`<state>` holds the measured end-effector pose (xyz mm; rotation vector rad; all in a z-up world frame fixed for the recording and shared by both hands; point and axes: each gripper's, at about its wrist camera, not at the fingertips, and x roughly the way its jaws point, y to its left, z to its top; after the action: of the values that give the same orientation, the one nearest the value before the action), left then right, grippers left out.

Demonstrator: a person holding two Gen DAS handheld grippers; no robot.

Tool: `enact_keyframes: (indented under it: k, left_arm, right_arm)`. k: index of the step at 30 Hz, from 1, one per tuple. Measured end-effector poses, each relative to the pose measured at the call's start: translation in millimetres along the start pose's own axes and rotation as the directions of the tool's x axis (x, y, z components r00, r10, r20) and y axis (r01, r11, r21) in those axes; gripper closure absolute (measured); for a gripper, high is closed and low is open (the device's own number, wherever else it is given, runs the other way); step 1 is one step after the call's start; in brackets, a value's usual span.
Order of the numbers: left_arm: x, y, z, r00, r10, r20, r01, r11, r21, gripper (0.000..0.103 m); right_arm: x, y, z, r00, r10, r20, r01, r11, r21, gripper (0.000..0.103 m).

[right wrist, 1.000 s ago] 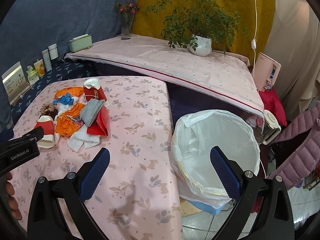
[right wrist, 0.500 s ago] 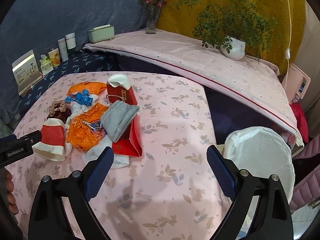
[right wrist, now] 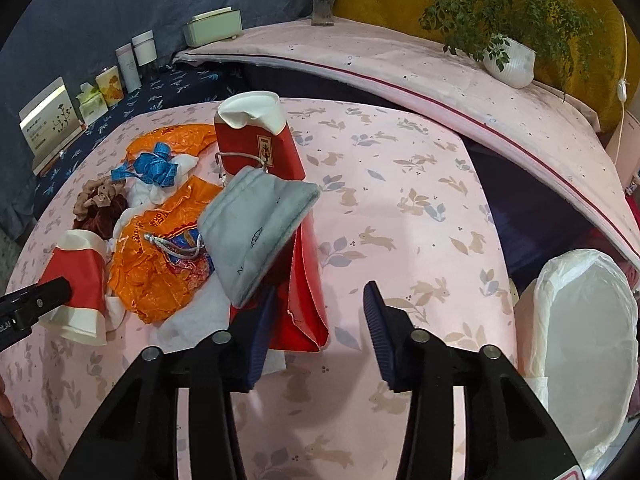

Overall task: Collect trash
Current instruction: 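Grasp the red-and-white paper cup with the left gripper while the right grasps the red card, then carry the cup and red card to the white bin and release both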

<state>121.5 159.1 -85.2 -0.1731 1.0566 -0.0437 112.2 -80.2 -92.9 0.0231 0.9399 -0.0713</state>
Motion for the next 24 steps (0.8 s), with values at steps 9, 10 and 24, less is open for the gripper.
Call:
enact_keyframes:
  k: [9,10,24]
  left_arm:
    - [-17.4,-5.1,0.5,0.999,-0.034,0.036,0.033,0.999,0.026,0.079]
    - [-19.8,-6.5,0.2,0.999,-0.038,0.039,0.037,0.999,0.031,0.080]
    - [-83.4,-64.5,-1.1,0.976,-0.168,0.140,0.145,0.976,0.160,0.081]
  right_arm:
    - [-5.7,-1.3,0.1,1.000,0.005,0.002,-0.005,1.000,0.008,0.101]
    - [-9.5,-2.3,0.4,1.000,0.005,0.008,-0.005,1.000,0.013,0.102]
    - [-82.8,-47.3,7.7,0.988,-0.049,0.147,0.035,0.995,0.095,0.102]
